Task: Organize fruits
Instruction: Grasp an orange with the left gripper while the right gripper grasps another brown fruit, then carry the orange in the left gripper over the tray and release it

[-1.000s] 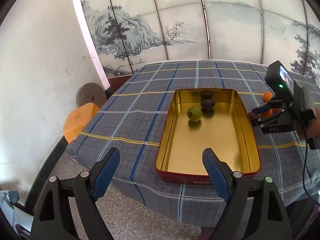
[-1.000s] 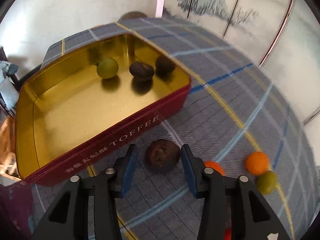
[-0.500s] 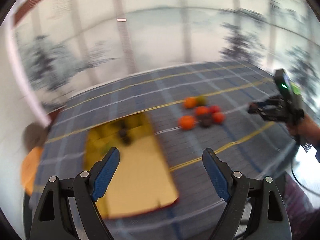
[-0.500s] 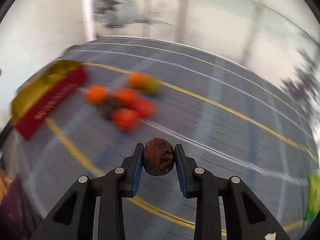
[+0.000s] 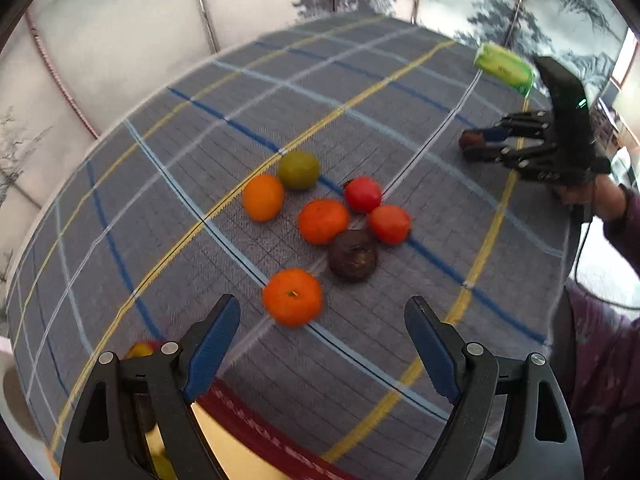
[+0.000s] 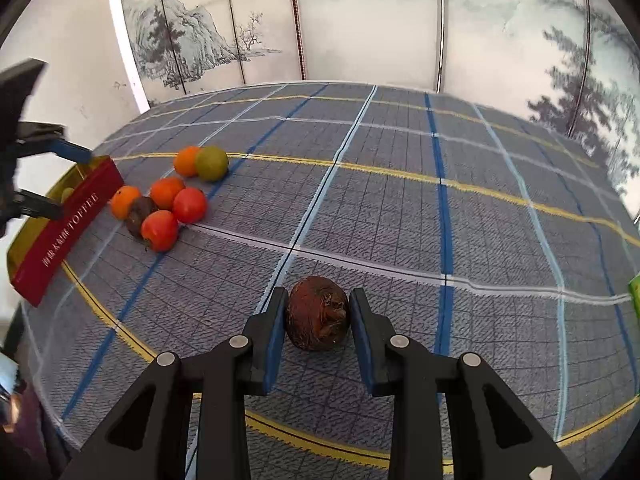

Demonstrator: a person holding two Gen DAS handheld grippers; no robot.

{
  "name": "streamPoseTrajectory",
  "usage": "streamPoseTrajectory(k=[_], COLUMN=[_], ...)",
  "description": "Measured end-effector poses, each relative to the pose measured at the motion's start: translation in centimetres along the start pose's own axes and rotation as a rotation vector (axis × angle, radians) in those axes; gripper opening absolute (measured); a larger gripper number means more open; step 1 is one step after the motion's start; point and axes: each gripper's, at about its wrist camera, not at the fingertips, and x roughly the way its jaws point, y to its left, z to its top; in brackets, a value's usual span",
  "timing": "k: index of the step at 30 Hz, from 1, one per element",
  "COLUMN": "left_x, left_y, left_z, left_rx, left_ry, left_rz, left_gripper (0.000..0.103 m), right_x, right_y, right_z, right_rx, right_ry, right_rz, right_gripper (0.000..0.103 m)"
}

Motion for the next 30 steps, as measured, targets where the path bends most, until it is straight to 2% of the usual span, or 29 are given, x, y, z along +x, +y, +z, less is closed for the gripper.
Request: streamPoseTrajectory(k=[5,7,10,11,12,13,15,19,22,25,26,30], left_x=[2.8,4.0,5.5,5.5,5.4,5.3,4.3,0.0,-4.0,-6.7,-7.5,-8.9], left_y=[0.7,0.8,1.3,1.9,2.3,2.7,2.4,1.0,-1.3,-3.4,-4.0,-5.6], left_z=[0.0,-0.1,-0.1,-0.1,-0.1,-0.2,-0.6,-2.0,-4.2,-6.7,-7.7,-10.5], left_rx=[0.079,0.098,0.094,0.059,0.039,0.008,-0.043,-0.230,-0.402,-0.557,-0.598,-0.715], left_ry=[0.067,0.098,0.134,0.126,0.122,0.131,0.116,-0.009,-0.116,-0.177,-0.195,-0.194], left_rz=[-0.030,-0.051,-0.066,-0.085,-0.076,-0.081,-0.031,0.063,0.175,0.184,0.215,0.325], left_gripper=[0.079,0.062,0.052,0.042,0.040,0.040,0.040,0.040,0.041,0.041,0.041,0.041], right_x=[-0.2,-0.1,0.1,0.1,0.2,0.2,0.3,0.6,0.7,0.8,0.8,0.8], right_y=[-0.5,-0.5,-0.2,-0.2,-0.1,-0.1,-0.1,-0.4,-0.3,-0.3,-0.2,0.1], right_z=[0.0,0.2,0.3,0.3,0.3,0.3,0.3,0.3,0.3,0.3,0.3,0.3], right_rx=[0.034,0.035,0.036,0.037,0.038,0.038,0.040,0.054,0.053,0.048,0.045,0.033], right_ry=[-0.011,-0.010,-0.001,0.002,0.005,0.007,0.010,0.029,0.032,0.034,0.034,0.036], right_rz=[0.038,0.051,0.063,0.066,0.066,0.066,0.065,0.058,0.052,0.044,0.039,0.023], right_gripper=[0.029,0.029,0.029,0.029,0.029,0.029,0.029,0.029,0.029,0.029,0.029,0.029])
